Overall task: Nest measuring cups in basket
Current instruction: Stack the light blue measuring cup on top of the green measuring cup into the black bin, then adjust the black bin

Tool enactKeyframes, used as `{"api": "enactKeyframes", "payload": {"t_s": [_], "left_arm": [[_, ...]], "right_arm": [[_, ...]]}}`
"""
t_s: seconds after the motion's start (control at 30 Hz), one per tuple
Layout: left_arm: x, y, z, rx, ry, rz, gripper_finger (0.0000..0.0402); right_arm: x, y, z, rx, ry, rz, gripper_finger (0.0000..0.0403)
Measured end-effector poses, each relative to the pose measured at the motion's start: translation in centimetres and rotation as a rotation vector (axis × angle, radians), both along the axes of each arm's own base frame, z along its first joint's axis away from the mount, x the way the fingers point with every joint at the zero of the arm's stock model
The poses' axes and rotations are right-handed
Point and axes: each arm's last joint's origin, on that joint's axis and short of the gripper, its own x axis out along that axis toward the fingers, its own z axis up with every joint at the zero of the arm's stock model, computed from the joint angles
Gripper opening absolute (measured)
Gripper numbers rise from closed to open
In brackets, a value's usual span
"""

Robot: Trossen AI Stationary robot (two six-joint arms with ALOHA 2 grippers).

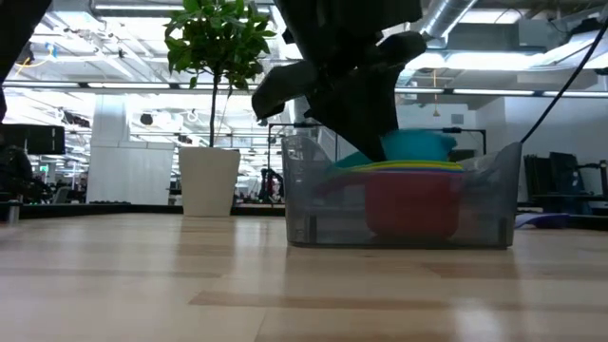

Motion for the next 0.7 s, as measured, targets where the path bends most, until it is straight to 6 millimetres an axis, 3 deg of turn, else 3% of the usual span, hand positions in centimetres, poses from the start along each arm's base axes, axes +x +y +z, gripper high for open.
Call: {"api": "enactKeyframes", "payload": {"t_s": [0.23, 0.4, 0.5, 0.7], "left_arm": [[-0.4, -0.9, 0.0, 0.052, -0.002, 0.017, 0.0105], [-1.2, -1.8, 0.3, 0.291, -0.013, 0.099, 0.0105], [-2.2, -2.0, 1.7, 0.425, 0.034, 0.181, 0.0105], [-3.2, -1.9, 3.6, 0.228, 0.112, 0.33, 0.0105]], "right_arm": [[0.0, 0.0, 0.0, -0.001, 0.0, 0.001, 0.0065], [0.0, 0.0, 0.0, -0.016, 0.012, 0.042, 0.0065], [0.3, -0.4, 0.0, -0.047, 0.035, 0.078, 0.0065], [1.5, -1.3, 0.0, -0.082, 0.065, 0.119, 0.0065]]}}
